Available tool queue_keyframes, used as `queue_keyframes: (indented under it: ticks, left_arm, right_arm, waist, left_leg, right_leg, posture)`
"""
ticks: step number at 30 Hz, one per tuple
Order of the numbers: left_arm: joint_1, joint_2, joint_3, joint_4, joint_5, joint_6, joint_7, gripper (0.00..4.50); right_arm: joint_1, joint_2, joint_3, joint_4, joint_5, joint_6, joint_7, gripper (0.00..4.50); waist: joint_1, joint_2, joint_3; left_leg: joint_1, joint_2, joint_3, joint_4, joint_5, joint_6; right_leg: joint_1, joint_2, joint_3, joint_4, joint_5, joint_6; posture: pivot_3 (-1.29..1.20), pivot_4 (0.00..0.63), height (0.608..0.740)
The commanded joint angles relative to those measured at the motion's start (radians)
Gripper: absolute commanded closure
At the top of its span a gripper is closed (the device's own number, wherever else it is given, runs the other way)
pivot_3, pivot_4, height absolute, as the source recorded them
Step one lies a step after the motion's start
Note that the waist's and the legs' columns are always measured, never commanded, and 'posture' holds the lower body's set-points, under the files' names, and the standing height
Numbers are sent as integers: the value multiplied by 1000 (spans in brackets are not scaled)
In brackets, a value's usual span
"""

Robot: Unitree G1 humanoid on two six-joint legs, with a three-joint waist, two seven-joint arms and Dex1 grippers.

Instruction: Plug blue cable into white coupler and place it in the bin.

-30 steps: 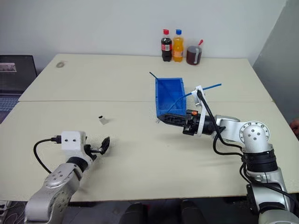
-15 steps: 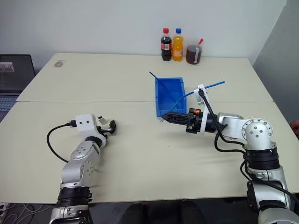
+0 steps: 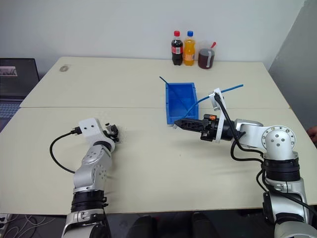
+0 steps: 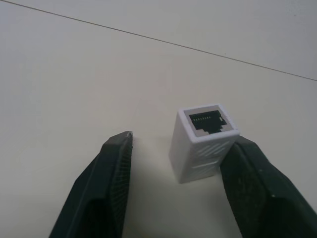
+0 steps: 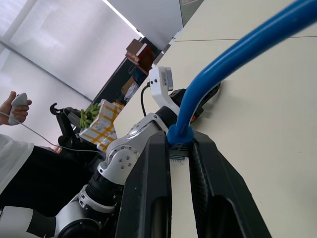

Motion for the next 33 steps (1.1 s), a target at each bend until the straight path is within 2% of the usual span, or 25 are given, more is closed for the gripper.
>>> queue_keyframes:
  ticks: [1, 6, 10, 13, 17, 20, 22, 24, 29, 33]
  left_arm:
    - [16, -33, -27, -35, 11, 52, 16, 2594]
    - [13, -35, -22, -38, 18, 64, 11, 3714]
    - [9, 5, -27, -37, 18, 77, -46, 3720]
    - [32, 113, -142, -78, 15, 91, -272, 3720]
    - [160, 438, -428, -180, 15, 12, -851, 3720]
    - [179, 522, -487, -194, -48, -80, -1105, 3720]
    - [158, 531, -510, -178, -85, -115, -1238, 3720]
    - [103, 516, -551, -85, -38, -234, -1328, 3720]
    - [-72, 374, -596, 245, 24, -445, -1433, 3720]
    - [-137, 320, -610, 393, 61, -555, -1489, 3720]
  right_arm:
    - [-3, 5, -31, -39, 15, -1, -3, 4285]
    - [0, 11, -31, -38, 11, -4, -6, 4285]
    - [1, 13, -29, -39, -2, -7, 0, 4285]
    - [0, 2, -18, -57, -39, -17, 19, 4285]
    - [-11, -53, 60, -123, -207, -85, 125, 4285]
    - [-21, -52, 104, -142, -285, -129, 176, 4285]
    - [-13, -76, 176, -180, -390, -195, 239, 4285]
    - [7, -94, 255, -203, -505, -279, 300, 4285]
    - [71, -100, 420, -246, -725, -471, 433, 4285]
    - [100, -102, 516, -221, -886, -609, 504, 4285]
  waist:
    - [0, 0, 0]
    - [1, 0, 0]
    - [1, 0, 0]
    - [-1, 0, 0]
    - [-3, 2, 0]
    - [-2, 7, -3]
    - [0, 8, -3]
    - [2, 8, -3]
    - [13, 8, -3]
    - [13, 8, -3]
  left_leg:
    - [0, 0, 0, 0, 0, 0]
    - [0, -1, 0, 0, 0, 0]
    - [0, -2, 0, 0, 0, 0]
    - [0, -2, -1, 0, 0, 0]
    - [0, -1, 0, -2, 0, 0]
    - [1, 0, 1, -3, 0, 0]
    - [1, 1, 1, -3, 0, 0]
    - [0, 1, 1, -3, 0, 0]
    - [0, -3, 0, 0, 0, 0]
    - [0, -4, 0, 1, 0, 0]
  right_leg:
    - [0, 0, 0, 0, 0, 0]
    - [0, 0, 0, 0, 0, 0]
    - [0, 0, 0, 0, 0, 0]
    - [0, 0, -1, 0, 0, 1]
    - [0, 0, 0, -2, 0, 0]
    - [0, 0, 0, -5, 1, -3]
    - [0, -2, 0, -6, 1, -3]
    - [0, -2, 0, -6, 0, -1]
    - [1, -1, -2, -6, -1, 1]
    - [2, -1, -1, -5, -1, 2]
  posture:
    - [0, 150, 740]
    - [0, 150, 740]
    - [0, 150, 740]
    - [0, 150, 740]
    - [0, 150, 740]
    - [0, 150, 740]
    - [0, 150, 740]
    - [0, 150, 740]
    - [0, 150, 740]
    - [0, 150, 740]
